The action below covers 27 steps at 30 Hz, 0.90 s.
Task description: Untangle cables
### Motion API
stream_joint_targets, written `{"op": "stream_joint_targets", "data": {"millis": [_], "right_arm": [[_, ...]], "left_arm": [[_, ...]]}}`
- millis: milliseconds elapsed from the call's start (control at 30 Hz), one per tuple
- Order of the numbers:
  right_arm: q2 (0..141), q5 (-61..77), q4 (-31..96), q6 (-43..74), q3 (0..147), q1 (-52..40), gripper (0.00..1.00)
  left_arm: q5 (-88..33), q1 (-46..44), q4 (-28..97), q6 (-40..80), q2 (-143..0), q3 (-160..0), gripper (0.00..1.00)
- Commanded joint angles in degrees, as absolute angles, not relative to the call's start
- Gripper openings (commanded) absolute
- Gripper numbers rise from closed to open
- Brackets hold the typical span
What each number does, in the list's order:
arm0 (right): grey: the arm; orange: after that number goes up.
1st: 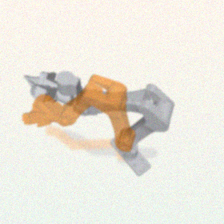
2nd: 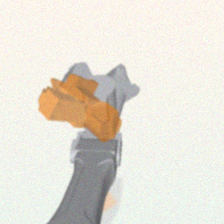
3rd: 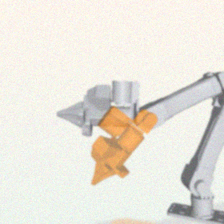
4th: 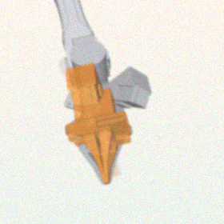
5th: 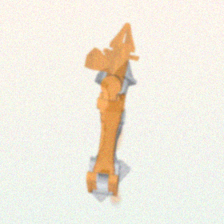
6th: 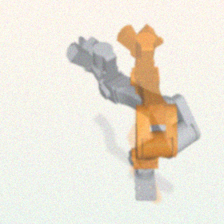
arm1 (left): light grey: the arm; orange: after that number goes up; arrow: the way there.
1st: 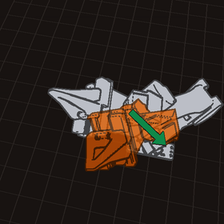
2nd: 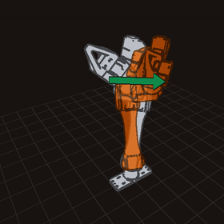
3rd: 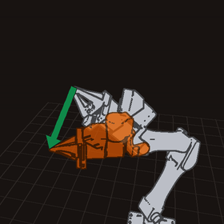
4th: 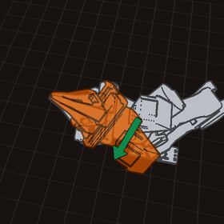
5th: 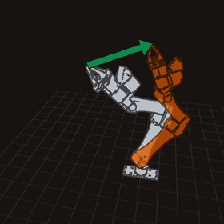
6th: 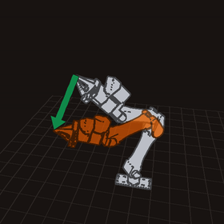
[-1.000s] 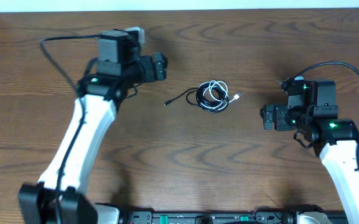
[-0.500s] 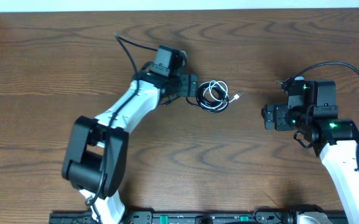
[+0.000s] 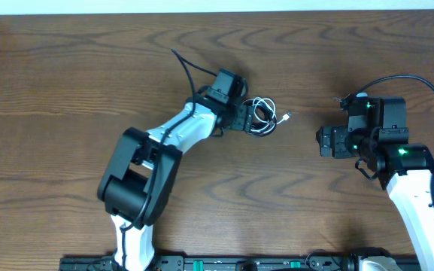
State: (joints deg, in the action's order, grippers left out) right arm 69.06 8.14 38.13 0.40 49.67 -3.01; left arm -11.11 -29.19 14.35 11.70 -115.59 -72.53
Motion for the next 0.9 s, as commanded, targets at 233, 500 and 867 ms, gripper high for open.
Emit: {"op": "stream_joint_targets", "data": {"millis": [233, 500, 867], "right_arm": [[68.90, 8.08, 38.15, 0.84, 50.78, -2.98, 0.92], [68.90, 8.10, 38.13, 0.84, 50.78, -2.98, 0.94], [71.22, 22.61, 37.08, 0.84, 50.76, -3.09, 1.00]], "left_arm": [[-10.04, -31.55, 16.53, 11.51, -116.27, -73.32, 0.33], [-11.44, -32.18, 24.49, 11.46, -116.01, -73.32, 0.13], [-19.07, -32.08, 32.23, 11.44, -104.33, -73.32, 0.07]]}}
